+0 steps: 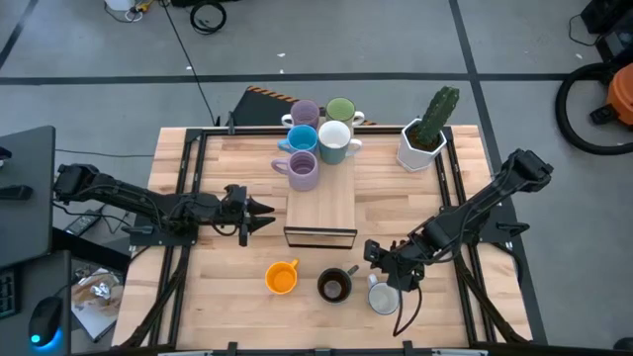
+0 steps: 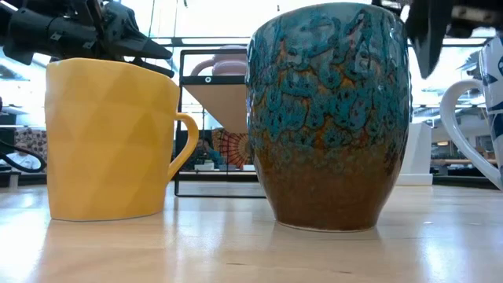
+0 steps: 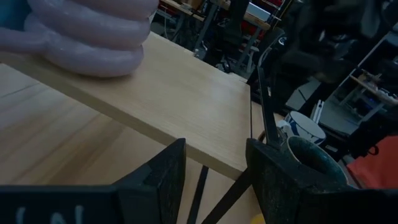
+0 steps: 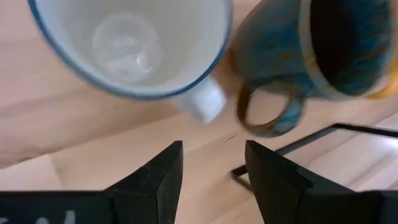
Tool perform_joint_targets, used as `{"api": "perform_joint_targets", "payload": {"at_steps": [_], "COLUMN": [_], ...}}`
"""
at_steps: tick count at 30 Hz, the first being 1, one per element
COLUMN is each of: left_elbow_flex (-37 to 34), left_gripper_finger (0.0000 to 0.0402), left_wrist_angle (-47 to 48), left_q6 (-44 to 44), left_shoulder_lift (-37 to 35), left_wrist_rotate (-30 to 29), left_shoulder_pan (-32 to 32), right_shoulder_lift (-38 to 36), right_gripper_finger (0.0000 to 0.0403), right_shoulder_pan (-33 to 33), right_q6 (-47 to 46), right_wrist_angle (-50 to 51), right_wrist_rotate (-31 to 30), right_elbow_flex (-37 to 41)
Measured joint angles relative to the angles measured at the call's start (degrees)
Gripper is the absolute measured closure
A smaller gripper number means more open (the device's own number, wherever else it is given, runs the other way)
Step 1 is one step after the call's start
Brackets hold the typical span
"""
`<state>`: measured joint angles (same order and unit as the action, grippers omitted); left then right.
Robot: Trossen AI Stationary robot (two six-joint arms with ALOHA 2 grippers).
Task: Place coffee mugs
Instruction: Put the light blue mug on the shelf
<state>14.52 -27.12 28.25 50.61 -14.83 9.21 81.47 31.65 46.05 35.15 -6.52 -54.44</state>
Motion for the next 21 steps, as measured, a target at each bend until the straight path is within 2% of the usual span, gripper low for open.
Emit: {"api": "perform_joint_targets", "payload": {"at_steps": [9, 14, 21], "left_elbow_flex": [0.00, 0.00, 0.00], "left_gripper_finger": [0.0228, 0.0228, 0.0228], "left_wrist_angle": [0.02, 0.12, 2.09], "left_q6": [-0.19, -0.39, -0.37], "left_shoulder_lift": [0.00, 0.00, 0.02], "left_wrist_rotate": [-0.17, -0.17, -0.17], "left_shoulder_pan": [0.00, 0.00, 0.00], "right_shoulder_lift": [0.00, 0.00, 0.00], "right_gripper_finger": [0.0224, 0.0225, 0.0239], "right_shoulder_pan": [0.05, -0.23, -1.10], "right_q6": [0.18, 1.48, -3.78], "right_wrist_angle": [-10.15, -11.51, -17.97], "right_wrist_rotate": [-0.82, 2.36, 3.89], "right_elbow_flex": [5.49, 5.49, 8.66]}}
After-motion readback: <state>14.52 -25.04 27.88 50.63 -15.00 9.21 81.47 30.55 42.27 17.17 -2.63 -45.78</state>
